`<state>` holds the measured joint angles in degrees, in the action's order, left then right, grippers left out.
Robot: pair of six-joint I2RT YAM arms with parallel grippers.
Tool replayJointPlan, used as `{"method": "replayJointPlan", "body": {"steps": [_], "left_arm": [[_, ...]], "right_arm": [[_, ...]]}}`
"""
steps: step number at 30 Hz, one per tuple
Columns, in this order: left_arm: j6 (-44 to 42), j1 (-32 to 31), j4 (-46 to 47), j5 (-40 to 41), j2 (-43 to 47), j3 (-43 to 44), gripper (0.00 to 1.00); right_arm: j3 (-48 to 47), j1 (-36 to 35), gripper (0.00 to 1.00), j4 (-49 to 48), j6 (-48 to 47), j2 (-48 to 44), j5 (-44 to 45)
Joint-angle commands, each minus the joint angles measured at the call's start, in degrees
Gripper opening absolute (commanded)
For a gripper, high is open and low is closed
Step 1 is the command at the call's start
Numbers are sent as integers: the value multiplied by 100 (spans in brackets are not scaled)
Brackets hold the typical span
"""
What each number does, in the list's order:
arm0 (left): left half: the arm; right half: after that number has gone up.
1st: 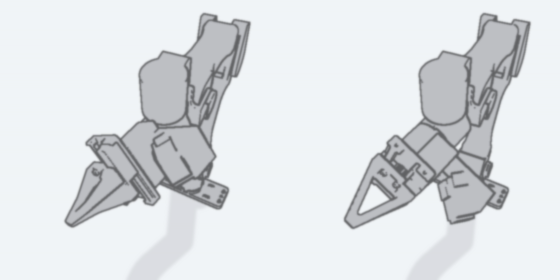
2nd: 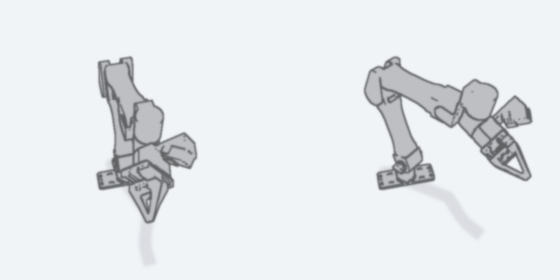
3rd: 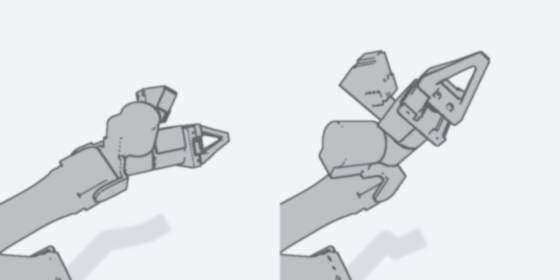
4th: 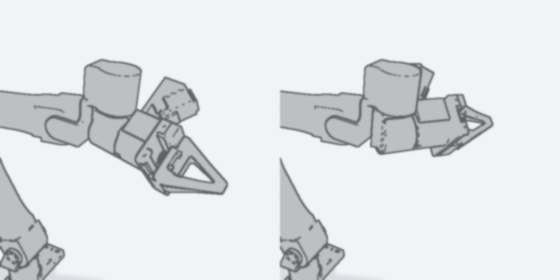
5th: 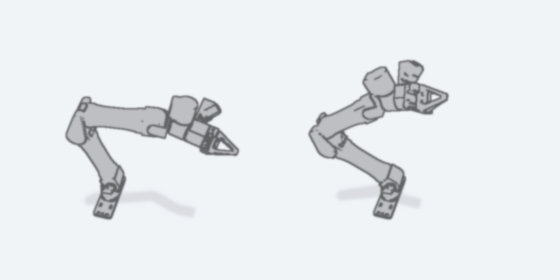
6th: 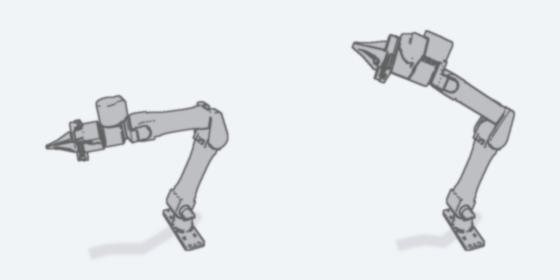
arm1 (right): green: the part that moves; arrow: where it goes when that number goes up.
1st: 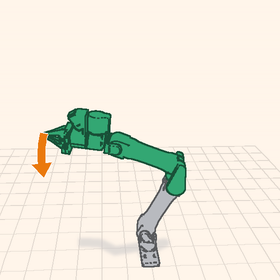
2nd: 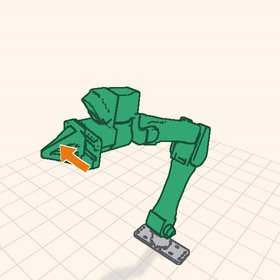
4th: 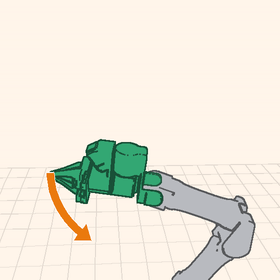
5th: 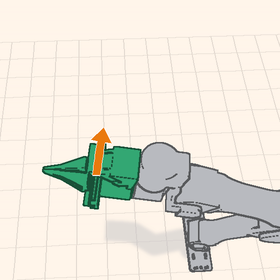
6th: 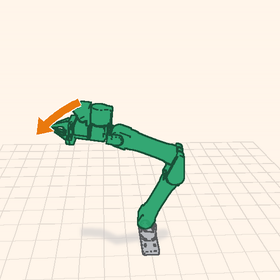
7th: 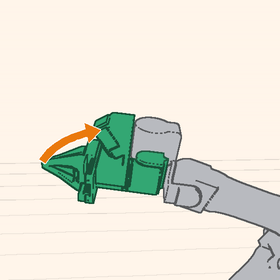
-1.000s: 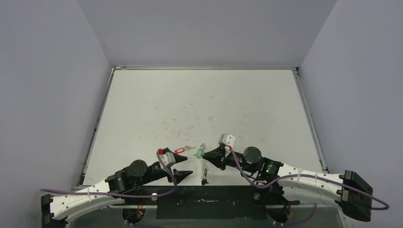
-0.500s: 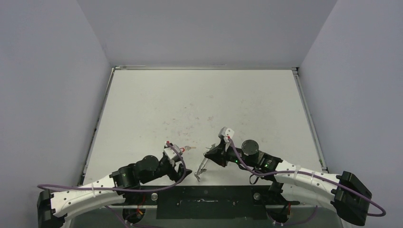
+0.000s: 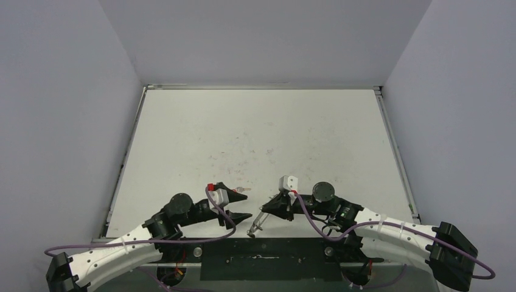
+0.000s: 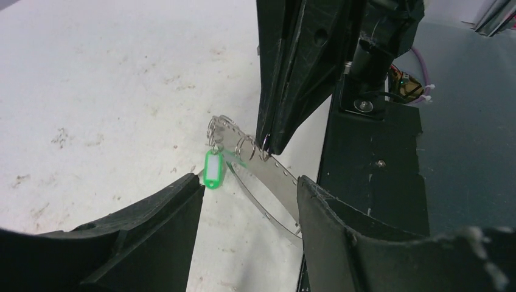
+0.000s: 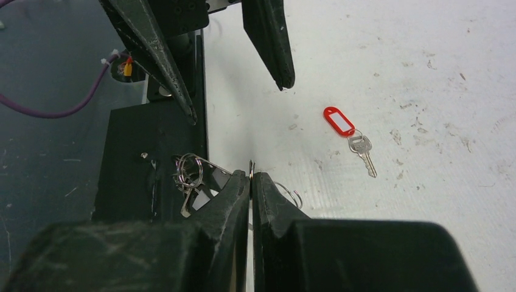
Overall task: Put the keys on the keyring
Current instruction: Adjust the key on the keyring.
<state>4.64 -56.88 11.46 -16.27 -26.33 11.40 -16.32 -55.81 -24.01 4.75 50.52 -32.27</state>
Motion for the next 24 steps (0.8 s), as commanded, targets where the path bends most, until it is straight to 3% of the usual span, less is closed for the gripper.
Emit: {"method": "replayJointPlan", "body": {"steps": [1,5,8,10,24], "left_arm": [[-436,21,1034,-461,-286,-26,56],[-412,20,1345,-530,-759,-26,52],[-256,16,1778,-533,-1060,-103,35],[-162,17,1945,-486,-1197,-128,31],[-181,-46,1941,-648,-1554,-109,33]], "right_arm": [[-110,7,0,-655,-275,26,-368],[-130,-55,0,-826,-230,132,-334],[-150,-125,0,-917,-221,242,-322],[-153,-174,0,-959,-221,271,-301],[-194,-341,0,-948,-249,276,-156]]}}
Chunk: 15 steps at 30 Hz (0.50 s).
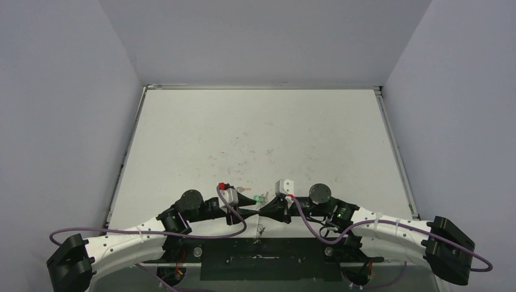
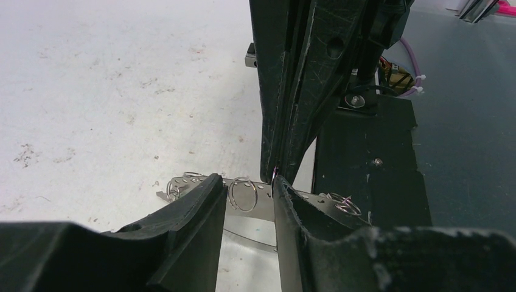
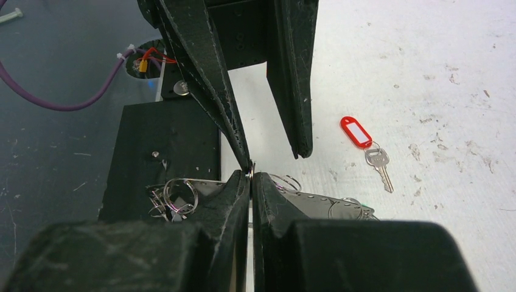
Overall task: Put the keys on the keyring
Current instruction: Adjust the key on the keyring.
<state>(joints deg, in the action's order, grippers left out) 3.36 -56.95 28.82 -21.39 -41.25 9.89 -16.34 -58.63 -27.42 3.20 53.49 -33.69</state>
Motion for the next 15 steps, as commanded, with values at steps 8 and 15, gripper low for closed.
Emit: {"method": "replayJointPlan", "body": {"steps": [8,15], "left_arm": [[-299,-77,-226,-188,-5,110,12],[-550,-130,-87,-397,-227,208,9]], "right_arm": [[-234,-93,0,-589,-110,-20,7],[-277,-153,0,-585,-118,73,2]]}}
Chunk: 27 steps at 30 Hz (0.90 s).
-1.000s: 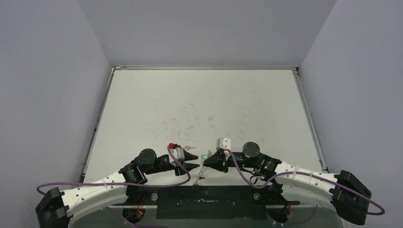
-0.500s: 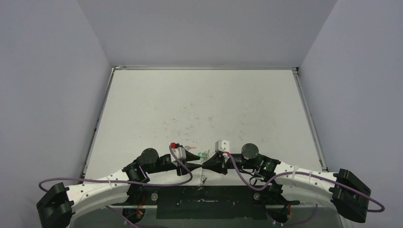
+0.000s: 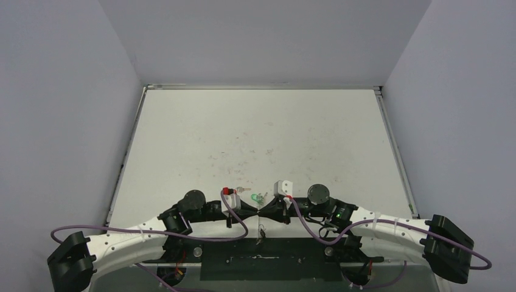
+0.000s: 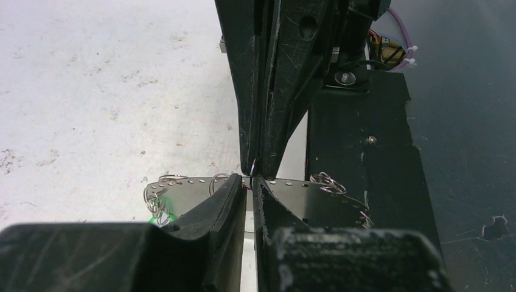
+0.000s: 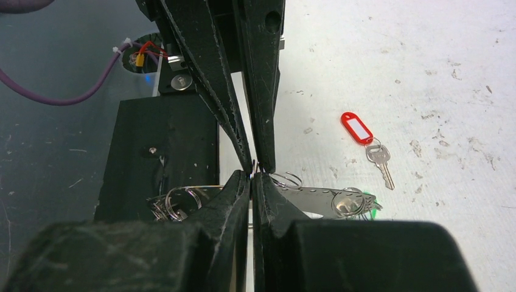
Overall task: Put the keys on the keyring
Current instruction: Adjust the key on the keyring.
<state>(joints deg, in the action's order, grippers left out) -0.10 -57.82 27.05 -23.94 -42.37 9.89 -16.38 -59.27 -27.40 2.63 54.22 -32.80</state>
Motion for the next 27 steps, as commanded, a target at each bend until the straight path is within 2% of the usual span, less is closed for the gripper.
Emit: {"method": "replayJointPlan", "body": {"steps": [1,4,7,10,13,19,21,25,27], "left_arm": [[-203,-49,119,-149,-146,221,11],[-204,-79,183,-165,-221,265,19],[-252,-130,146,-172,-289,334,19],[-263,-151,144,-156,-365,384,12],[-248,-150,166,-157,-426,408,0],[-166,-152,88,-88,-343,375,0],[-120,-151,25,6,-254,350,0],[-25,-151,-176,288,-106,306,0],[-21,-150,-337,363,-55,303,0]], "right_arm": [[-276,-90,0,-579,-69,3,-82],[-299,-102,0,-500,-103,17,-61],[-304,-128,0,-486,-106,27,-52],[-316,-137,0,-477,-122,44,-34],[-318,-143,0,-465,-129,54,19],[-347,-140,1,-290,-167,-19,209],[-364,-144,9,-206,-184,-61,282],[-352,-144,38,-133,-124,-208,529],[-295,-143,48,-172,-71,-334,692]]}}
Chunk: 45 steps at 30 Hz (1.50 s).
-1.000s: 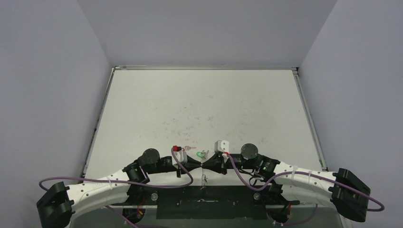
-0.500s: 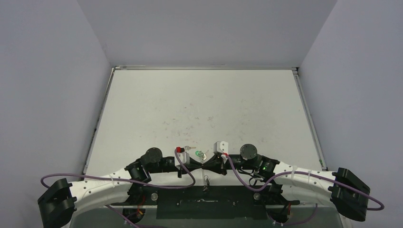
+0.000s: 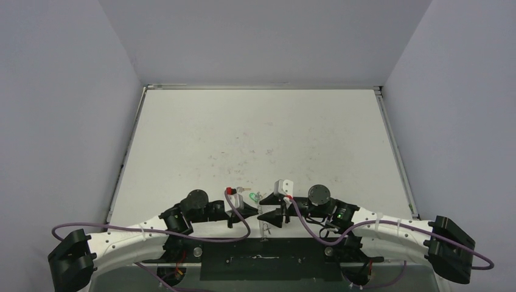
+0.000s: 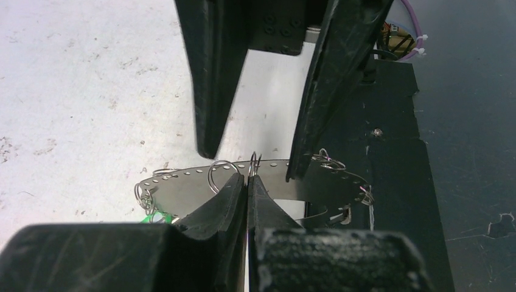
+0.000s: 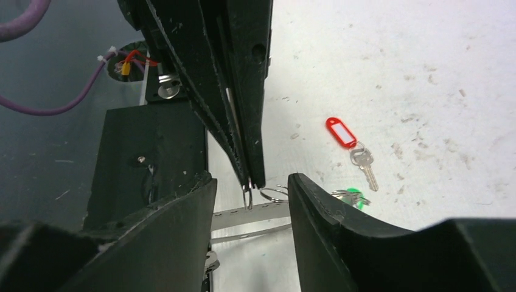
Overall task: Put the keys on the keyring
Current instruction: Adjust the key on the keyring, then move the key to the center of the board.
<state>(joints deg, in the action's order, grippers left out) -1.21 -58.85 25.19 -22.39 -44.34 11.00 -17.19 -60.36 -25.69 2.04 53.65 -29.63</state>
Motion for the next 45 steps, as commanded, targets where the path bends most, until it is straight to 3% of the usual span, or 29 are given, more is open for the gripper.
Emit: {"method": "replayJointPlan", "body": {"steps": [1,9,16,21,26,32,39,45], "left_arm": [[87,-48,-223,228,168,184,0],[271,-48,-613,363,583,113,0],[481,-48,-1651,711,1346,449,0],[594,-43,-2673,1246,2036,914,0],[586,-39,-3629,1862,2705,1287,0],[467,-39,-4790,2324,3183,1906,0],[204,-30,-5685,3134,3514,2496,0],[148,-35,-5999,3705,3762,2676,0]], "right_arm": [[-192,-34,53,-350,14,-363,452],[-146,4,79,18,184,-1094,1256],[-334,89,100,509,880,-1233,2834],[-719,143,100,1066,1422,-896,3978],[-1190,214,100,1696,1729,-117,4212],[-1486,259,98,1581,1724,883,3764],[-2340,313,75,1676,1821,2352,3294],[-2891,270,66,1323,1527,3481,2339]]}}
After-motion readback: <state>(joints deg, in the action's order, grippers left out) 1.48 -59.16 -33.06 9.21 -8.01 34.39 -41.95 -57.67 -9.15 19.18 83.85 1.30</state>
